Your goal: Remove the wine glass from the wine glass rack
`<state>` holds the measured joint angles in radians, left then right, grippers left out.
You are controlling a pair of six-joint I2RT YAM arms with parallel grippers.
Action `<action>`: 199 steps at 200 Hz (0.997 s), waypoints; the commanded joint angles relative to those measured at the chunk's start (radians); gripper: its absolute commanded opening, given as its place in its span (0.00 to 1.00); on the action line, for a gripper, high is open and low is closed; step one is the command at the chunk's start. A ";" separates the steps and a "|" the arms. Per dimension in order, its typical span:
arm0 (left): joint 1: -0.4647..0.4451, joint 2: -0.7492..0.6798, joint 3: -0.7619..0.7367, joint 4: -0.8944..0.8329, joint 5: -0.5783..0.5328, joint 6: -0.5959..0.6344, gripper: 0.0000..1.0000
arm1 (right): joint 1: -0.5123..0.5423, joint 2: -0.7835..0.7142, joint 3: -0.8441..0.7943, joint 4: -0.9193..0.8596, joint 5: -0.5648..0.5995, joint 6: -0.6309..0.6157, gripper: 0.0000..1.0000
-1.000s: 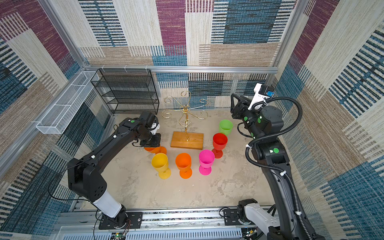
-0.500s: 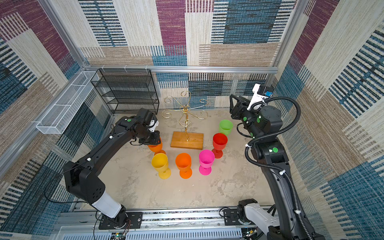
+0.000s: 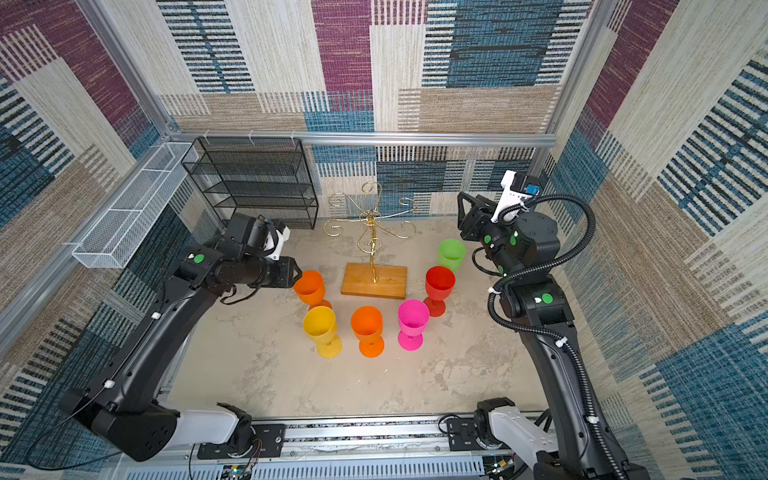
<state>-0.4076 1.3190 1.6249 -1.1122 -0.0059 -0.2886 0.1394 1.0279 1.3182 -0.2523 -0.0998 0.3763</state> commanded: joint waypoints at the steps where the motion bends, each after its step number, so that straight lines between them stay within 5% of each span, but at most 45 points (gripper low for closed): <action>1: 0.006 -0.082 -0.016 0.037 -0.242 0.037 0.45 | -0.010 -0.007 -0.023 0.007 0.075 -0.039 0.52; 41: 0.024 -0.280 -0.302 0.507 -0.587 0.155 0.76 | -0.049 -0.003 -0.107 0.016 0.215 -0.079 0.60; 65: 0.055 -0.339 -0.523 0.838 -0.637 0.204 0.84 | -0.071 -0.010 -0.174 0.046 0.257 -0.092 0.62; 75: 0.056 -0.343 -0.626 0.999 -0.643 0.286 1.00 | -0.079 -0.020 -0.195 0.057 0.263 -0.087 0.63; 97: 0.106 -0.297 -0.777 1.219 -0.651 0.460 1.00 | -0.084 -0.054 -0.248 0.097 0.273 -0.088 0.64; 149: 0.326 -0.161 -0.906 1.338 -0.439 0.323 0.94 | -0.090 -0.073 -0.336 0.117 0.324 -0.134 0.64; 199: 0.362 -0.001 -1.007 1.438 -0.281 0.263 0.94 | -0.098 -0.089 -0.488 0.217 0.335 -0.126 0.65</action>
<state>-0.0513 1.2758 0.6418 0.2089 -0.3824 0.0322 0.0437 0.9405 0.8700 -0.1238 0.2077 0.2607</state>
